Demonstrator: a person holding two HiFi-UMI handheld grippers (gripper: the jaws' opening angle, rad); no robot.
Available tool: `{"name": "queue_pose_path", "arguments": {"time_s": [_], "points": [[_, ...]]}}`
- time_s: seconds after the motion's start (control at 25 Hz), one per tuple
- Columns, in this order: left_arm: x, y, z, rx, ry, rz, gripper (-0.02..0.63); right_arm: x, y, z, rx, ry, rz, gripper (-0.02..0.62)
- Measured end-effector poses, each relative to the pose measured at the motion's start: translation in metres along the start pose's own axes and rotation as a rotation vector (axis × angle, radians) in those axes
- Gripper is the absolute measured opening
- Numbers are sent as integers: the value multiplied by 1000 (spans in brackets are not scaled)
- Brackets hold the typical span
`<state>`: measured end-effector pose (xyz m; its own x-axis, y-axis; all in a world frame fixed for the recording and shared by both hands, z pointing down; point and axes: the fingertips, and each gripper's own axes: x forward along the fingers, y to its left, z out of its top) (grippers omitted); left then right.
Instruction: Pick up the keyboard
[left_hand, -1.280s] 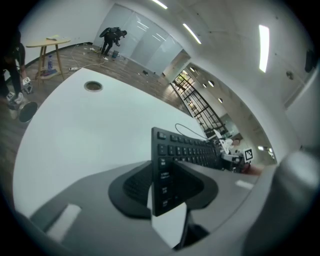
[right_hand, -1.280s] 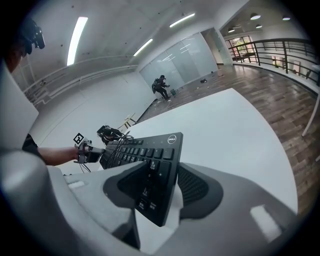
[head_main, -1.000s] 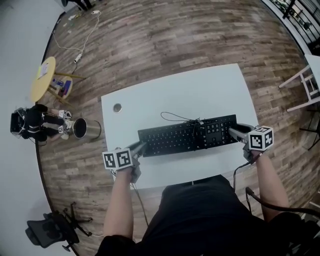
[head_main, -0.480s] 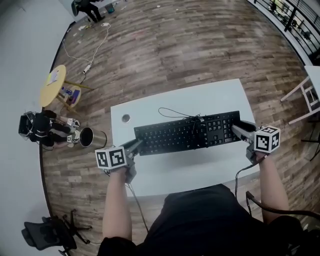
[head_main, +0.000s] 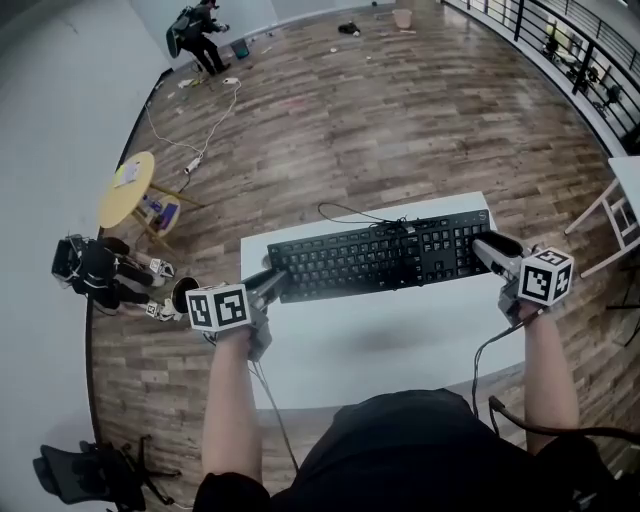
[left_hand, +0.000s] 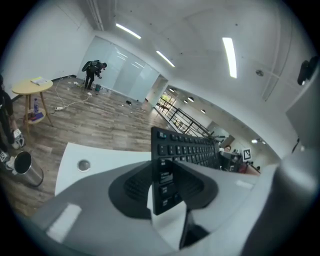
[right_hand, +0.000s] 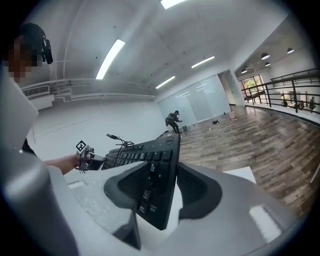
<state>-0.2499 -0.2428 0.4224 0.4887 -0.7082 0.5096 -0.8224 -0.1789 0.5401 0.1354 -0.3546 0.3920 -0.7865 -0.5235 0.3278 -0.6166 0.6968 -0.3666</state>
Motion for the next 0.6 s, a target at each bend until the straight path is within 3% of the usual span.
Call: {"name": "queue_pose_path", "arguments": {"time_s": [0.16,0.6], "points": [[-8,-7,9,29,-30,5,133,-4,6,14,-26,-51,8,175],[-8,-7,6,28,-16,7,133,-4,6,15,-29,-58,14,172]]}}
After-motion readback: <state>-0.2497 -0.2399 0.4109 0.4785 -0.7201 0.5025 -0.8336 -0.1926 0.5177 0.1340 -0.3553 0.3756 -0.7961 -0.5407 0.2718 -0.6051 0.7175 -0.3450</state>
